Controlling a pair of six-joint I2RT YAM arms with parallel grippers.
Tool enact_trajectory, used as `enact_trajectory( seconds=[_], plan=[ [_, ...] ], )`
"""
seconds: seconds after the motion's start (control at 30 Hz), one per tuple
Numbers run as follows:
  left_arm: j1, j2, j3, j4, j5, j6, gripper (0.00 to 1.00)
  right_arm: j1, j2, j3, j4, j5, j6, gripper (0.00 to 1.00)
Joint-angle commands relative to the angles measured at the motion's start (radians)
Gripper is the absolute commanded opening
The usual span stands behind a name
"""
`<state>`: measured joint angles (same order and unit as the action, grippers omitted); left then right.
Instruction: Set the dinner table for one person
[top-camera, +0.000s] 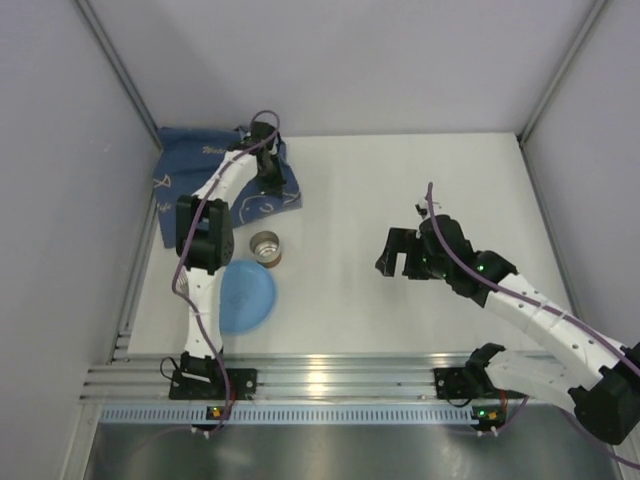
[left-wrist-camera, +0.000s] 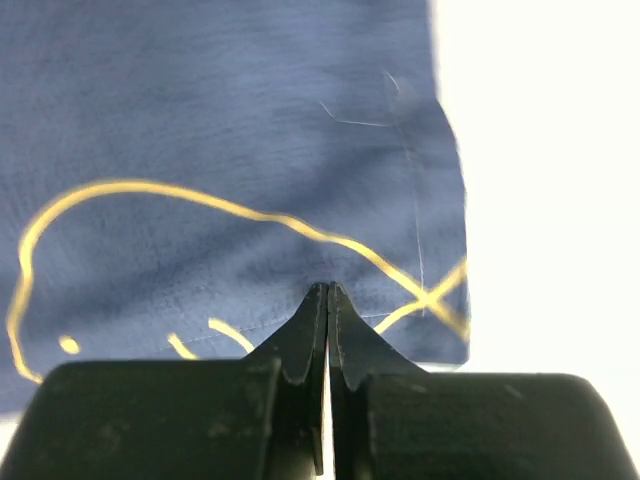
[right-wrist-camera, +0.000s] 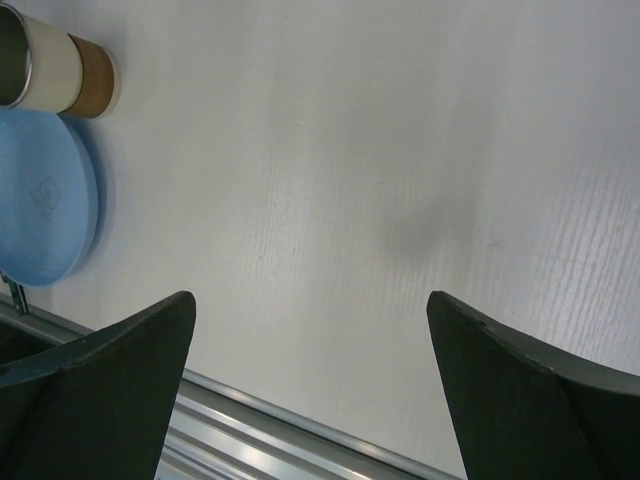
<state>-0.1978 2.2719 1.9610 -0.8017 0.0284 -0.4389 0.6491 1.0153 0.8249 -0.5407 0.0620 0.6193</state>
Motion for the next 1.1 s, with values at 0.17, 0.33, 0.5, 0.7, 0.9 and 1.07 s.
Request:
enact_trajectory(
  seconds=[0.17,0.33,0.5,0.7,0.9,1.07],
  plan=[
    [-0.172,0.25,0.444,-0.114,0.057,-0.125,0.0,-0.019,-0.153,-0.043,-0.084,0.111,-0.009,1.0],
    [-0.264,0.282,0.44,0.002,0.166,-0.221,0.0,-0.023,-0.233,-0.075,-0.119,0.153,0.01,1.0],
    [-0.308,0.236,0.417,-0.008,0.072,-0.236,0.17,-0.025,-0.228,-0.083,-0.12,0.154,0.011,1.0],
    [-0.284,0.092,0.283,-0.007,-0.148,-0.1,0.98,-0.025,-0.189,-0.056,-0.12,0.148,-0.015,1.0],
    [-0.273,0.139,0.358,-0.091,-0.284,0.018,0.98,-0.025,-0.147,-0.043,-0.116,0.127,-0.035,1.0],
    [-0.269,0.198,0.375,-0.12,-0.383,0.074,0.98,-0.026,-0.141,-0.027,-0.117,0.13,-0.059,1.0]
  ],
)
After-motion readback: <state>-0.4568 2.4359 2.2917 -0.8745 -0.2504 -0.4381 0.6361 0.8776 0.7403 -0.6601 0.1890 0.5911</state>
